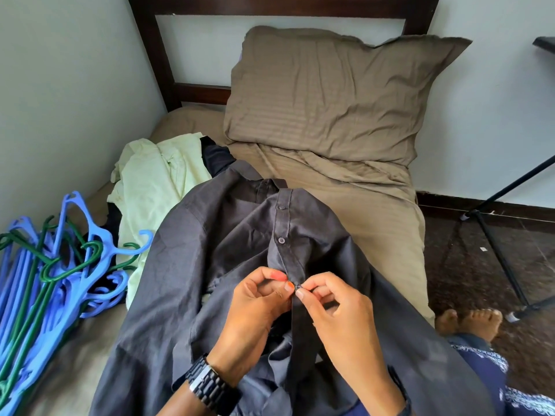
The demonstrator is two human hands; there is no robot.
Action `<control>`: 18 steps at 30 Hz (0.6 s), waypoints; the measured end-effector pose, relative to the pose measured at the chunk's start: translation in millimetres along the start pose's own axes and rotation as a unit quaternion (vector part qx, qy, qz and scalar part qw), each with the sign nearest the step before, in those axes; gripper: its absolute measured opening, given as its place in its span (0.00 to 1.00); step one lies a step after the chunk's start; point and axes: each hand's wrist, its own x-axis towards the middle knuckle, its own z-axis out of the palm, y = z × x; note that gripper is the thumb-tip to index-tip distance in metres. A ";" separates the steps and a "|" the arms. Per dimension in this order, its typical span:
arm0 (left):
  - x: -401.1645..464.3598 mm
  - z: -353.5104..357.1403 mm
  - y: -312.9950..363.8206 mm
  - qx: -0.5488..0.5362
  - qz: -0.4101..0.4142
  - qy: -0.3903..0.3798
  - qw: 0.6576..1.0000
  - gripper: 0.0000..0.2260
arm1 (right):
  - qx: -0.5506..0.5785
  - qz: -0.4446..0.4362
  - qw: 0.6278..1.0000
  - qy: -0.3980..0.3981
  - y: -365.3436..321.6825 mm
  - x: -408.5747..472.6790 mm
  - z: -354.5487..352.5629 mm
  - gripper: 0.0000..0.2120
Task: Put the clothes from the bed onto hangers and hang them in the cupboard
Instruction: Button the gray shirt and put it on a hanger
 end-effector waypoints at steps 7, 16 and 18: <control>0.7 -0.7 -0.6 0.013 0.015 -0.038 0.999 0.08 | 0.246 0.149 0.953 -0.096 1.3 16.0 -9.9 0.05; 6.6 -1.4 -2.0 0.024 0.038 -0.039 0.998 0.08 | -0.094 -0.110 0.989 0.022 7.7 6.9 -1.0 0.06; 6.0 -2.9 -1.8 0.032 0.048 -0.063 0.996 0.09 | -0.091 -0.120 0.988 0.021 7.4 7.5 -1.5 0.05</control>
